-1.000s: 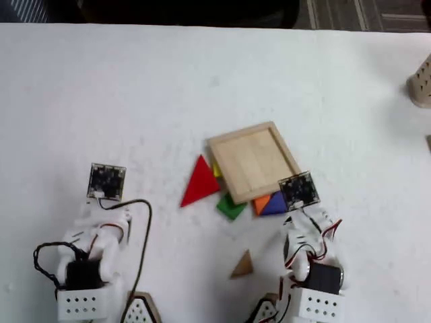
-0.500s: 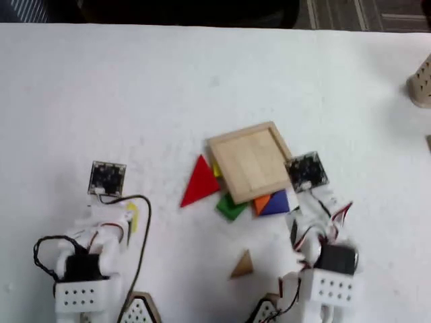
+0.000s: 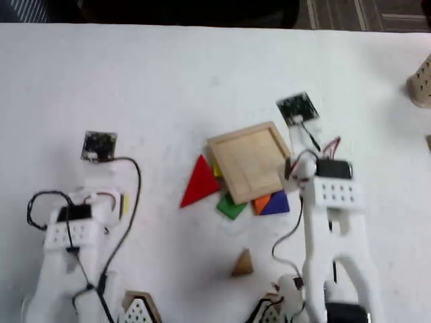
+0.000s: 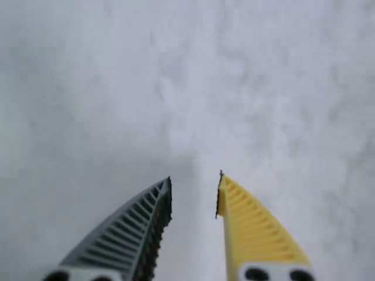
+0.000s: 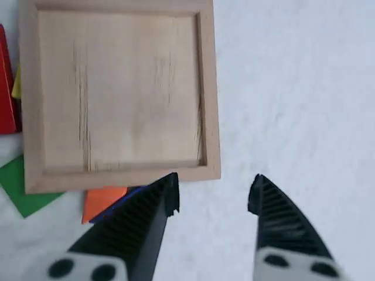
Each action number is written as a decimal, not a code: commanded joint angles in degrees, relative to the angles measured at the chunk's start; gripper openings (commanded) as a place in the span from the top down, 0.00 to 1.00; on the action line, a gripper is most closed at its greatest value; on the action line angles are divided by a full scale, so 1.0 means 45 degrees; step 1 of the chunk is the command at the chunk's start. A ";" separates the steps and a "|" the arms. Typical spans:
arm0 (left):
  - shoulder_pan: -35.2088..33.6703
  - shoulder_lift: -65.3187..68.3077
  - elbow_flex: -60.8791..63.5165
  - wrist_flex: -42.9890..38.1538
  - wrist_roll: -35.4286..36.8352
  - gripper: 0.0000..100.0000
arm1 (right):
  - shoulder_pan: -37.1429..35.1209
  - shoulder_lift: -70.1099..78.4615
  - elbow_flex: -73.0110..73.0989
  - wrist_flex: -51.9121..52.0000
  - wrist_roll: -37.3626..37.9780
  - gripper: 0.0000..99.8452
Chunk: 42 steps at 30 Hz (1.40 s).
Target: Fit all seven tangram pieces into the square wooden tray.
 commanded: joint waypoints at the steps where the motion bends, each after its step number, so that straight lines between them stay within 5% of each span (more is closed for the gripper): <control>1: -0.0557 0.1807 -0.1621 -0.0313 0.0137 0.83 | -0.0147 0.1612 -0.1582 -0.1260 -0.0117 0.80; 10: -0.0967 0.2901 -0.2442 0.0254 0.0195 0.73 | -0.0107 0.7082 -0.4728 -0.2706 -0.0098 0.86; 21: -0.0967 0.2901 -0.2442 0.0234 0.0195 0.73 | -0.0088 1.1243 -0.8615 -0.0147 -0.0078 0.86; 30: -0.0967 0.2901 -0.2442 0.0234 0.0195 0.73 | -0.0205 1.2005 -0.9866 0.1416 -0.0078 0.86; 35: -0.0967 0.2921 -0.2442 0.0234 0.0195 0.73 | -0.0264 1.1810 -1.0081 0.1885 -0.0137 0.99; 42: -0.1221 0.2921 -0.2442 0.0234 0.0195 0.73 | -0.0615 1.1048 -1.1272 0.4523 -0.0215 0.98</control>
